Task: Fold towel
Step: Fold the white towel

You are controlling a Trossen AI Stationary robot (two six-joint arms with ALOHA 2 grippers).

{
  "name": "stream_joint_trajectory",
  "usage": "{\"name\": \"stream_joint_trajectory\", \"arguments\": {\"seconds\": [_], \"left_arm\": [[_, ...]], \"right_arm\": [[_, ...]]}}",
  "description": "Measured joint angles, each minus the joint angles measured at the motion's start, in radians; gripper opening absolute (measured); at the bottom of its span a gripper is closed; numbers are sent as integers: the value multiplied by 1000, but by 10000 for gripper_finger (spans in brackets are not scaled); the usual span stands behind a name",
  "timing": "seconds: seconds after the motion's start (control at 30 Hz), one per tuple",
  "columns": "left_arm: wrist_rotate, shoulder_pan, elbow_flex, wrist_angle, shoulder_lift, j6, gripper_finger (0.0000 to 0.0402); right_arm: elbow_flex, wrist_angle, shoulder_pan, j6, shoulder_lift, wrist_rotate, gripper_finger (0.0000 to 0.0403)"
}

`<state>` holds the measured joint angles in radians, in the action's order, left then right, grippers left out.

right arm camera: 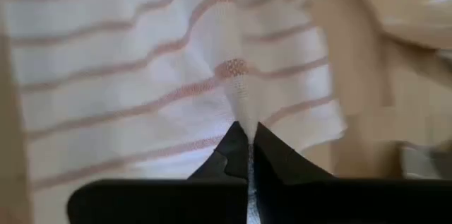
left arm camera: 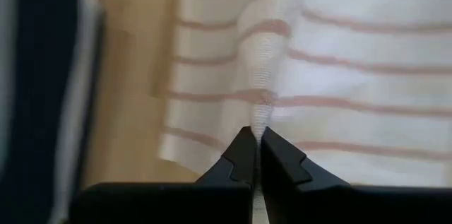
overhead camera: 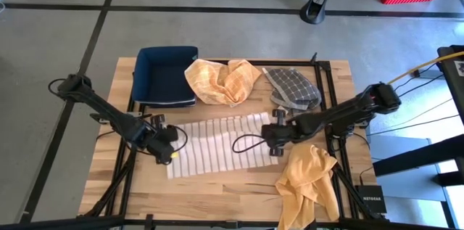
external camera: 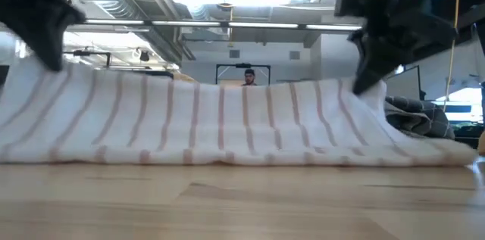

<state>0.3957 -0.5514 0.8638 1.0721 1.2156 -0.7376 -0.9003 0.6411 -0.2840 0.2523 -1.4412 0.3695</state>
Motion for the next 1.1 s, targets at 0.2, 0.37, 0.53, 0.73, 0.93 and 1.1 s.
{"name": "stream_joint_trajectory", "arguments": {"seconds": [0.2,0.37,0.53,0.73,0.93,1.1], "left_arm": [[128,5,87,172,-48,-34,0],[143,5,96,254,-91,-87,0],[208,5,92,279,-105,-82,0],[303,37,92,281,-118,31,0],[286,120,109,279,-148,119,0],[327,19,98,162,-138,94,0]], "right_arm": [[-45,41,3,11,78,130,2],[-88,90,3,-8,84,163,2],[-91,80,3,-21,84,167,2],[-92,64,41,-77,93,188,2],[-130,80,157,-152,96,178,2],[-154,83,29,-157,98,339,1]]}}
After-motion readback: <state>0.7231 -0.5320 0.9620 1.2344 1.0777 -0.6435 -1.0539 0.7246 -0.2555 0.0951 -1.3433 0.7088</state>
